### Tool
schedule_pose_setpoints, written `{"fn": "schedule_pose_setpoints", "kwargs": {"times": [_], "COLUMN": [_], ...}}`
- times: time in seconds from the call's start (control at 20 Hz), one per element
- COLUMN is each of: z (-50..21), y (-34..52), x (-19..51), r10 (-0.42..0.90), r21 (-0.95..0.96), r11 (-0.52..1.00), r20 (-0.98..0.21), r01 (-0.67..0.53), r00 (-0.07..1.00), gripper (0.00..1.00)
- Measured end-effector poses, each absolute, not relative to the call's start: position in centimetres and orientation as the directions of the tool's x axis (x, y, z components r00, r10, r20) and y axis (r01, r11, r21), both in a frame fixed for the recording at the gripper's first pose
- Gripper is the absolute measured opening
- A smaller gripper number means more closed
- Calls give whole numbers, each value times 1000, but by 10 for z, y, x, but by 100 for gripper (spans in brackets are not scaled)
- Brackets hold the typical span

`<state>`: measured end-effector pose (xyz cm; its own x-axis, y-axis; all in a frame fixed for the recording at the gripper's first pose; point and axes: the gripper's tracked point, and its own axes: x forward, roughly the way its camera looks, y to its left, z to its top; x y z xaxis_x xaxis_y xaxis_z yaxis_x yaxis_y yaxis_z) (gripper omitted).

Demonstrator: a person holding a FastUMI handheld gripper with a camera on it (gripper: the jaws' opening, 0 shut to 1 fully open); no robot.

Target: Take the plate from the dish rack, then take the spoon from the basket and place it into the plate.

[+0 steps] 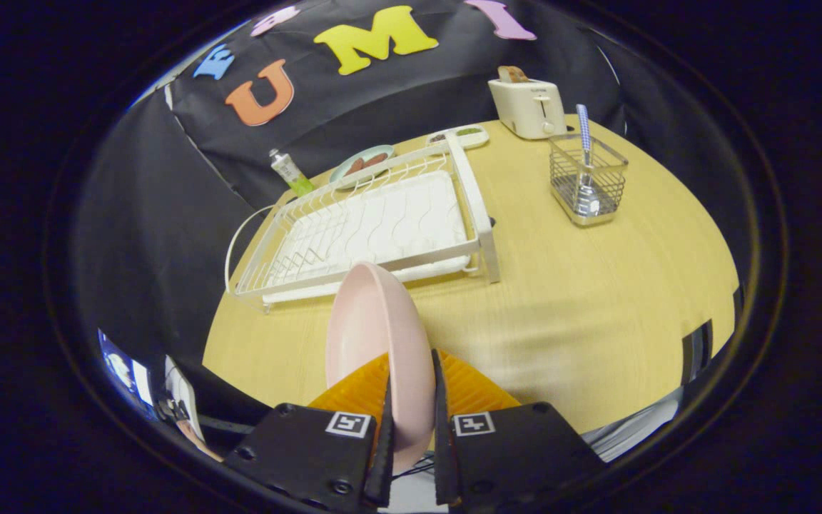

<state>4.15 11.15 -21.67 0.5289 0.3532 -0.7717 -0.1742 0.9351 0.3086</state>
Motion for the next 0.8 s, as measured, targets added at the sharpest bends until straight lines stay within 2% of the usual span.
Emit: {"fn": "schedule_pose_setpoints", "kwargs": {"times": [0.25,0.45,0.6,0.65,0.8], "z": [-229,-223,-208,-200,-173], "y": [98,83,63,55,34], "x": [42,49,61,64,77], "r10": [361,276,194,166,121], "r21": [299,177,72,46,10], "r11": [932,960,978,983,991], "r20": [-755,-722,-655,-621,-516], "r01": [-203,-216,-195,-175,-135], "r00": [548,634,731,766,848], "gripper": [33,44,94,97,97]}}
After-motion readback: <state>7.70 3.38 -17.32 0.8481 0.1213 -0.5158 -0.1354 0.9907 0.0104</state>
